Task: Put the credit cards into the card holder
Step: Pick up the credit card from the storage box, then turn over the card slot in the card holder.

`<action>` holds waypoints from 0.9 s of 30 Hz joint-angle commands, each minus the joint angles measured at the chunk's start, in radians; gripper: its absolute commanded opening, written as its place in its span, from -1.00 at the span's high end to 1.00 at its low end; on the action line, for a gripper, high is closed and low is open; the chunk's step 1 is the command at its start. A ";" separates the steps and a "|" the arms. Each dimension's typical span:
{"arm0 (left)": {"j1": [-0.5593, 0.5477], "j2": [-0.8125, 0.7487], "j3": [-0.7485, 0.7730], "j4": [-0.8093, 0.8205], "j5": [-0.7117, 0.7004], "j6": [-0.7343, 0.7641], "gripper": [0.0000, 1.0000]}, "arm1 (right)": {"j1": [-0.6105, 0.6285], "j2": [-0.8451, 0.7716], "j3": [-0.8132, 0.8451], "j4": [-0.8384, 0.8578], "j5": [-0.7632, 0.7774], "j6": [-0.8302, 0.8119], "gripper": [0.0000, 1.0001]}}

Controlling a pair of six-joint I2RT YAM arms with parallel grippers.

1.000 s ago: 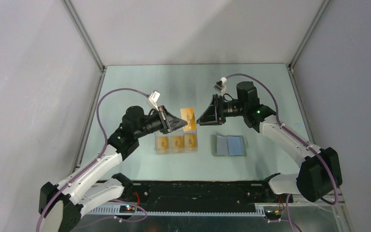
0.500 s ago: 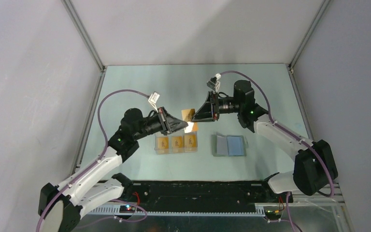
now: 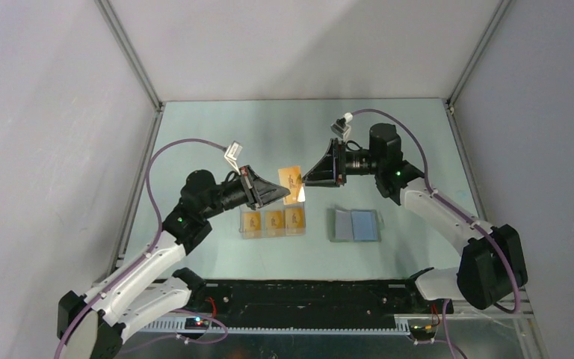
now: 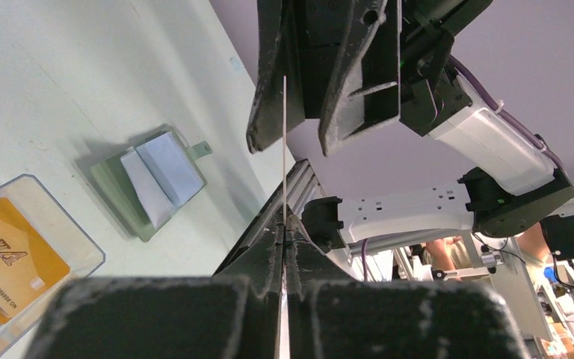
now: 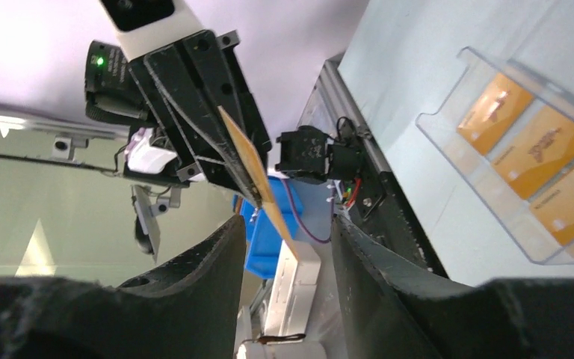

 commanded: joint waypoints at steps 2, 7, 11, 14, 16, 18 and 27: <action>-0.003 -0.005 0.023 0.057 0.028 -0.015 1.00 | 0.060 0.021 0.003 0.166 -0.066 0.064 0.08; -0.004 -0.007 0.013 0.061 0.027 -0.012 1.00 | 0.084 0.049 0.002 0.229 -0.078 0.099 0.44; -0.003 -0.006 0.005 0.063 0.023 -0.013 0.96 | 0.089 0.062 0.003 0.258 -0.084 0.117 0.89; -0.003 0.004 -0.006 0.062 0.011 -0.016 0.42 | 0.079 0.044 0.002 0.183 -0.068 0.066 1.00; -0.003 0.024 -0.018 0.061 -0.012 -0.019 -0.01 | 0.057 0.017 0.003 0.055 -0.031 -0.018 1.00; -0.007 0.061 -0.028 0.060 -0.037 -0.028 -0.21 | 0.007 -0.015 0.002 -0.122 0.027 -0.127 1.00; -0.113 0.451 0.113 0.011 -0.133 -0.047 -0.18 | -0.303 -0.207 -0.272 -0.403 0.227 -0.355 1.00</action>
